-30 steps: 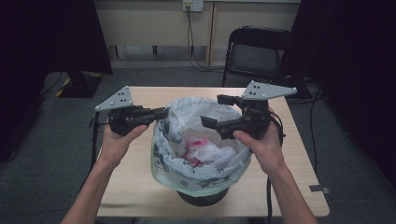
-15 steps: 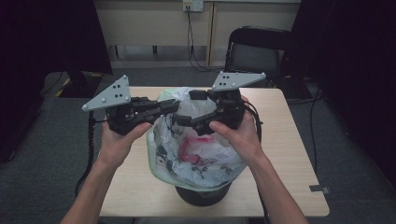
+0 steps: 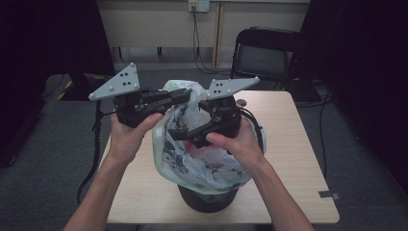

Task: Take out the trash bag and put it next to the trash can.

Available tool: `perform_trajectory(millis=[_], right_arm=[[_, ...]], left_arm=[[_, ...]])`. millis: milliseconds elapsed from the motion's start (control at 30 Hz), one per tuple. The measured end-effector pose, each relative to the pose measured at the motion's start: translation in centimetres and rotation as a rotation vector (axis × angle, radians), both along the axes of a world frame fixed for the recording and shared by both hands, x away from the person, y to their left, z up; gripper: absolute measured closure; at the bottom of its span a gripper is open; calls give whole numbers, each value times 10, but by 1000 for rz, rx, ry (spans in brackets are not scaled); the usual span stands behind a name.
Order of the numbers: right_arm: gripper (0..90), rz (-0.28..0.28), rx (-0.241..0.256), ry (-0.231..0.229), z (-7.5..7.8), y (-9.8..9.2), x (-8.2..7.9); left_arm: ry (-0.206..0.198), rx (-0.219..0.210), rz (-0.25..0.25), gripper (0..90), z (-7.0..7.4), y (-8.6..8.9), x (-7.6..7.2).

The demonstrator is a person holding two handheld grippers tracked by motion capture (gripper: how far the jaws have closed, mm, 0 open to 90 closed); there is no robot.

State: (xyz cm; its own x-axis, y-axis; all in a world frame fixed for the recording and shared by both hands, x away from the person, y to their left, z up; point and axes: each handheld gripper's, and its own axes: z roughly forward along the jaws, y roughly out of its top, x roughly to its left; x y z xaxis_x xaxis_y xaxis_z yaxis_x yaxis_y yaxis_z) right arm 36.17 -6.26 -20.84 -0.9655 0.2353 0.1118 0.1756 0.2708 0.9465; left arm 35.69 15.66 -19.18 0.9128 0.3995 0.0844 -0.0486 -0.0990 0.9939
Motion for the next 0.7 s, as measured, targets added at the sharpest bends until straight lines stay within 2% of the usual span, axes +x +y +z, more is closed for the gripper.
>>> perform_trajectory(millis=[33,67,133,167,233,267,367,400,433,533,600,633,700], right_arm=[[248,-5,-8,-10,0,0,0],[325,-32,-28,-31,0,0,-1],[535,-62,-66,-34,0,0,0],[624,-72,-85,-46,0,-1,0],[781,-73,-82,-47,-1,-5,2],[821,-74,-75,-50,-1,-6,3],[874,-66,-44,-48,0,-10,4],[878,-56,-16,-46,3,-13,4],[882,-60,-2,-49,6,-16,4],[884,-53,60,-40,17,-23,5],[885,-43,86,-37,26,-26,7],[885,-31,96,-33,31,-26,6],[885,-21,97,-38,38,-24,4]], left_arm=[[11,-9,-16,891,0,-1,1],[9,-2,-10,890,0,-2,0],[-14,30,-2,888,0,-3,-4],[-18,32,-20,883,0,-3,-7],[-22,13,-27,847,0,0,-9],[-25,5,-30,781,0,3,-8],[-40,12,-21,498,0,9,-7],[-47,16,-33,383,0,11,-6],[-52,26,-41,316,-2,11,-6],[-61,63,-61,202,-8,8,-6],[-67,86,-83,198,-12,1,-5],[-69,83,-90,192,-13,-3,-6],[-71,104,-96,191,-15,-13,-7]])
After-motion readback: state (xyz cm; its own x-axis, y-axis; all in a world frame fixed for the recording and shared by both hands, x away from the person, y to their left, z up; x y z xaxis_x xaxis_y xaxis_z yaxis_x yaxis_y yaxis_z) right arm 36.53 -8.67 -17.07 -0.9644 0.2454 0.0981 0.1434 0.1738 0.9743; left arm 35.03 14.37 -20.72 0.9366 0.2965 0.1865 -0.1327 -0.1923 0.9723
